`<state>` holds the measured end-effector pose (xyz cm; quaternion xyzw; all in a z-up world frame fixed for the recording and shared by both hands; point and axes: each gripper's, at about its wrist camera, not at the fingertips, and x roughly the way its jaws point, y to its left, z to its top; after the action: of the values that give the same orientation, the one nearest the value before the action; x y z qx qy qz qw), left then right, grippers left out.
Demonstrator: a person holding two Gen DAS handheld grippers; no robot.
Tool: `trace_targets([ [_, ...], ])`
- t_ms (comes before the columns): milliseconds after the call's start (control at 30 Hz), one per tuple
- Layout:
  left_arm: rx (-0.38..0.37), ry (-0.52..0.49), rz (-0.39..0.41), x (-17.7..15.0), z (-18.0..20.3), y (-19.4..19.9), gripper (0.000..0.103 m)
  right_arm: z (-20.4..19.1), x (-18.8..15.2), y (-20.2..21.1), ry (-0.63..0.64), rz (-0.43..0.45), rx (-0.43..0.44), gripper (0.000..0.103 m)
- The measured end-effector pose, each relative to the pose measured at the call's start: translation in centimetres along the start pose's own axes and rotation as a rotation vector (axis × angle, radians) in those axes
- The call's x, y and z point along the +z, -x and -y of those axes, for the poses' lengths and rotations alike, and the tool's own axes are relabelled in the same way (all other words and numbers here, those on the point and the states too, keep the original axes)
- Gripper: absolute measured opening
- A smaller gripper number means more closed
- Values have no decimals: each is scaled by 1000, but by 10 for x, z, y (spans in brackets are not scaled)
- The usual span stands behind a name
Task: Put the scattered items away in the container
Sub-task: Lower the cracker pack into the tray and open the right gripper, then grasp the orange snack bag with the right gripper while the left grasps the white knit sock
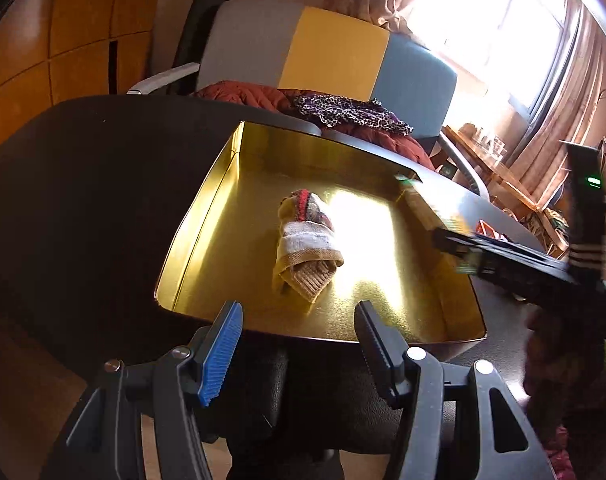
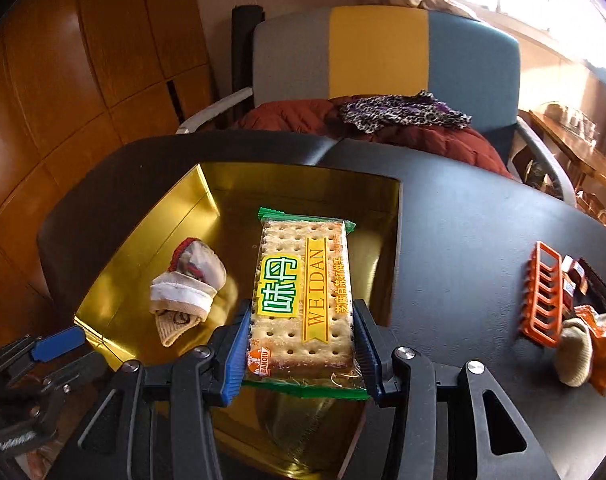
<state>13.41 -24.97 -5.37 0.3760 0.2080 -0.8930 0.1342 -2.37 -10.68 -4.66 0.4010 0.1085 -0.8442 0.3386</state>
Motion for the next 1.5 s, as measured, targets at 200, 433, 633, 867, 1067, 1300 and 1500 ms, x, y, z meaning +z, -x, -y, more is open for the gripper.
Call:
trace_targets([
  [200, -25, 23, 1, 1, -8, 2, 59, -19, 6, -44, 11, -94, -16, 48],
  [433, -15, 30, 5, 0, -12, 1, 59, -32, 1, -63, 38, -130, -42, 49],
  [633, -10, 26, 3, -2, -11, 2, 60, -32, -2, -64, 38, -133, -50, 50],
  [867, -7, 3, 1, -3, -5, 6, 60, -26, 2, -48, 12, -84, -36, 53],
  [1067, -25, -30, -5, -2, 11, 6, 60, 19, 17, -5, -62, 48, -67, 64],
  [1300, -68, -108, -14, 0, 42, 3, 61, 142, 17, 12, -197, 52, -371, 66],
  [1500, -108, -185, -37, 3, 75, -6, 61, 251, 0, 20, -335, -22, -565, 66],
])
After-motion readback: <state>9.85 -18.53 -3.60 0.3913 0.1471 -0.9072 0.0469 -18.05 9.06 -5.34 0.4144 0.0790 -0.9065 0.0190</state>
